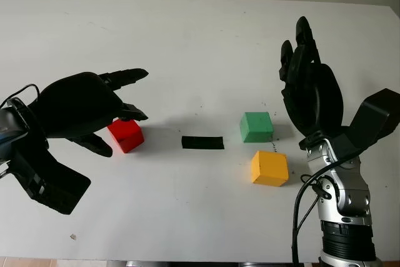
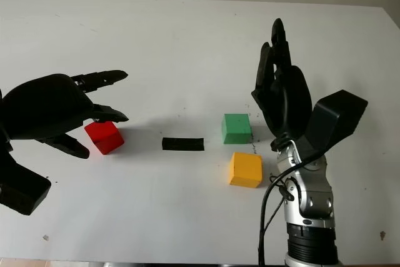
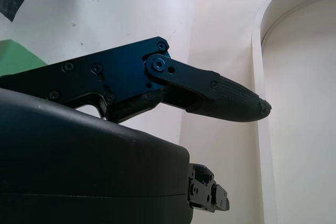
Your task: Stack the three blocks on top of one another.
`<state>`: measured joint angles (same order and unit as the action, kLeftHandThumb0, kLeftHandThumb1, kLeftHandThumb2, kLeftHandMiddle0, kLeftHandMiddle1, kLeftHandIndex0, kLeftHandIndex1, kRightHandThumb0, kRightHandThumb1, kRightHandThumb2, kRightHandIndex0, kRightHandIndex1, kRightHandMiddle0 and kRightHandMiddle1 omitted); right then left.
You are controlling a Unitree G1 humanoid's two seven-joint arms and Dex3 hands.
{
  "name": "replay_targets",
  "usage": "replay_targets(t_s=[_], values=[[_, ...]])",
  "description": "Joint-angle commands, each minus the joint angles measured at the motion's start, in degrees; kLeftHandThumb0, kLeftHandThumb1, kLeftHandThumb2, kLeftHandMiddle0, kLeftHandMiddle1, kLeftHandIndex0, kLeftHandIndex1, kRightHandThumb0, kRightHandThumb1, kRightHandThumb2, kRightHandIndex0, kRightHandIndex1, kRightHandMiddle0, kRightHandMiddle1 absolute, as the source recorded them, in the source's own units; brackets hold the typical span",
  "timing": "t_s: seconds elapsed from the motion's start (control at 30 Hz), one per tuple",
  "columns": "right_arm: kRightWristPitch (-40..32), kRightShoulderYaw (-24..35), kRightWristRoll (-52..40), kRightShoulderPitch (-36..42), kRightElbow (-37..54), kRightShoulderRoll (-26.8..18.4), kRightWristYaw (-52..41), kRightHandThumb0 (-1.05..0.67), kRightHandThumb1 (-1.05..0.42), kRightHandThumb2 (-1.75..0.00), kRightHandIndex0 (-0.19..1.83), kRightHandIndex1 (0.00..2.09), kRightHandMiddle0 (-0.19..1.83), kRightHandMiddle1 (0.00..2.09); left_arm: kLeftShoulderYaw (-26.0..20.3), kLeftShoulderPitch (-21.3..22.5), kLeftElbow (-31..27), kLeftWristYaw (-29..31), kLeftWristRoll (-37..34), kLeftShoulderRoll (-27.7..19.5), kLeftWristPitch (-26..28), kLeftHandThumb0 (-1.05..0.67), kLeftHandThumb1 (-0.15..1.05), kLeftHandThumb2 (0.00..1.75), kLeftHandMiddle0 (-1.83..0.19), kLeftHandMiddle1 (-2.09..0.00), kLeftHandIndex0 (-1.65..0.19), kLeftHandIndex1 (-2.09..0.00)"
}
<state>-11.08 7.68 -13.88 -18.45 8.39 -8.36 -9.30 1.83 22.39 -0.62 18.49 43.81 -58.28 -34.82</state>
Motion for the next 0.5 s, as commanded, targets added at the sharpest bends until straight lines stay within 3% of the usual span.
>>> replay_targets(t_s=[0.0, 0.07, 0.13, 0.2, 0.47], values=[[-0.4, 0.1, -0.1, 0.6, 1.3, -0.2, 0.0, -0.75, -1.05, -0.73, -0.19, 0.0, -0.19, 0.0, 0.3, 0.6, 0.1, -1.7, 1.3, -0.4, -0.5, -0.6, 0.89, 0.06, -0.11, -0.08, -0.7, -0.2], [-0.3, 0.1, -0.1, 0.7, 1.3, -0.2, 0.1, -0.75, -1.05, -0.72, -0.19, 0.0, -0.19, 0.0, 0.2, 0.6, 0.1, -3.3, 2.4, -0.6, -1.0, -0.56, 0.9, 0.06, -0.13, -0.07, -0.7, -0.24], [-0.3, 0.1, 0.0, 0.7, 1.3, -0.2, 0.1, -0.75, -1.05, -0.73, -0.19, 0.0, -0.19, 0.0, 0.1, 0.8, 0.6, -5.6, 3.8, -0.7, -1.7, -0.52, 0.9, 0.05, -0.19, -0.06, -0.53, -0.81], [-0.2, 0.2, -0.4, 0.7, 1.1, -0.1, -0.1, -0.75, -1.05, -0.73, -0.19, 0.0, -0.19, 0.0, 0.2, 1.2, 0.9, -7.1, 5.0, -0.9, -2.0, -0.48, 0.91, 0.06, -0.22, -0.06, -0.45, -1.12], [0.0, 0.5, -0.9, 0.5, 0.8, 0.1, 0.0, -0.73, -1.05, -0.74, -0.19, 0.0, -0.19, 0.0, 0.0, 2.6, 2.2, -9.1, 4.2, -0.9, -3.5, -0.41, 0.93, 0.06, -0.28, -0.07, -0.43, -1.26]])
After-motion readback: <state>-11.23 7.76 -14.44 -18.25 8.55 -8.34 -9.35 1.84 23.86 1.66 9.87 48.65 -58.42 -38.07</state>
